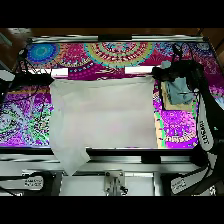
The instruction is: Fold the shirts.
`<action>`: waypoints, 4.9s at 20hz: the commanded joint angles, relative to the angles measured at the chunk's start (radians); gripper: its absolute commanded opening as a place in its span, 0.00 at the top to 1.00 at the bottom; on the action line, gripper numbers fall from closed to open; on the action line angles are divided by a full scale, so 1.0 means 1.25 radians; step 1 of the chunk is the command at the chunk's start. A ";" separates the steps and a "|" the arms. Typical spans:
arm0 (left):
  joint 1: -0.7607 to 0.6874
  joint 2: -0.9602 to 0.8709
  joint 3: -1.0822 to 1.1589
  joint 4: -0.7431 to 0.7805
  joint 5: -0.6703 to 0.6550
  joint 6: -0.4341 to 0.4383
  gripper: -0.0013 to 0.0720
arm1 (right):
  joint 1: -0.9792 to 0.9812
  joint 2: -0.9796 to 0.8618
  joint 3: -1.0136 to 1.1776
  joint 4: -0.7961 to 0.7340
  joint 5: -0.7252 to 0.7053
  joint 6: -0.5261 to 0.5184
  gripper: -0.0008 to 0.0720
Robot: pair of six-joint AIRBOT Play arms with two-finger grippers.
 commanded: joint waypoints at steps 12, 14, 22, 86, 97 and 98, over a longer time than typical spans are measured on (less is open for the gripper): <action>0.002 -0.068 0.078 0.276 -0.435 -0.086 0.94 | 0.002 -0.015 -0.001 -0.153 -0.541 0.029 0.88; 0.002 -0.068 0.056 0.298 -0.501 -0.086 0.94 | 0.008 -0.015 -0.001 -0.148 -0.562 0.048 0.88; -0.009 -0.068 -0.044 0.288 -0.513 -0.111 0.94 | 0.022 -0.058 -0.014 -0.102 -0.547 0.116 0.88; 0.141 0.261 -0.278 0.038 -0.411 0.019 0.94 | -0.106 0.357 -0.494 0.093 -0.250 -0.099 0.88; 0.087 -0.093 0.015 -0.102 -0.366 -0.052 0.94 | -0.067 0.121 -0.292 0.099 -0.187 -0.046 0.87; 0.088 -0.102 0.015 -0.101 -0.353 -0.060 0.94 | -0.062 0.105 -0.291 0.091 -0.186 -0.032 0.86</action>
